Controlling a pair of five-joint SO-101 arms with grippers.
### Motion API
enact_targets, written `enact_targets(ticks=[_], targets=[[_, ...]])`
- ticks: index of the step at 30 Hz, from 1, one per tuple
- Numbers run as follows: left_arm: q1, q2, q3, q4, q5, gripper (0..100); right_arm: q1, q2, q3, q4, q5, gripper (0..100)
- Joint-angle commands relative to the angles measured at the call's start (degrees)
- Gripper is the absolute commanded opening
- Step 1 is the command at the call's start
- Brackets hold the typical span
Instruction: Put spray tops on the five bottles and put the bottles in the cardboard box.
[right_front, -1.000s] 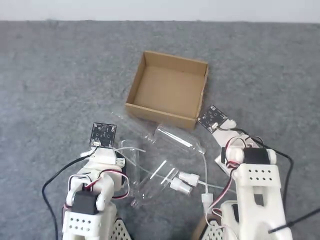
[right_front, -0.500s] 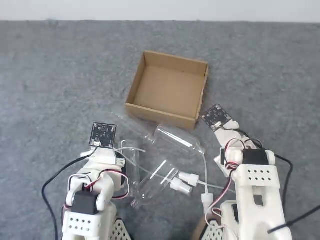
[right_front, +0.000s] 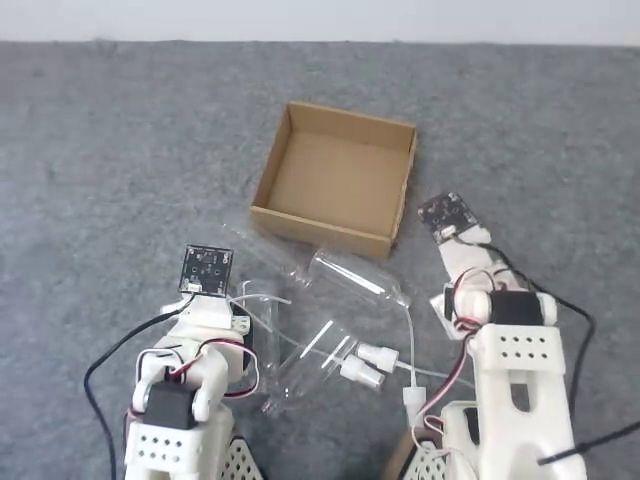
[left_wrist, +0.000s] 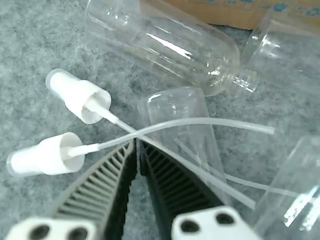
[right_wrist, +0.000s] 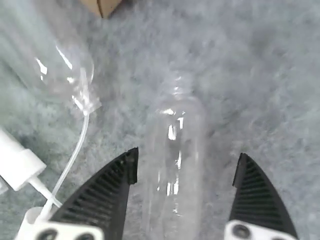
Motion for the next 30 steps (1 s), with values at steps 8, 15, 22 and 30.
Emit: enact_targets(ticks=[8,15,22,30], targets=[[0.09,-0.97,-0.57,0.09,-0.18,1,0.40,21.49,-18.64,3.91,-0.70,25.6],[0.09,-0.97,-0.57,0.09,-0.18,1,0.48,34.15,-24.53,3.38,-0.62,25.6],[0.09,-0.97,-0.57,0.09,-0.18,1,0.66,43.21,-29.27,3.38,-0.62,25.3],[0.09,-0.97,-0.57,0.09,-0.18,1,0.84,49.36,-32.18,3.38,-0.88,16.6]])
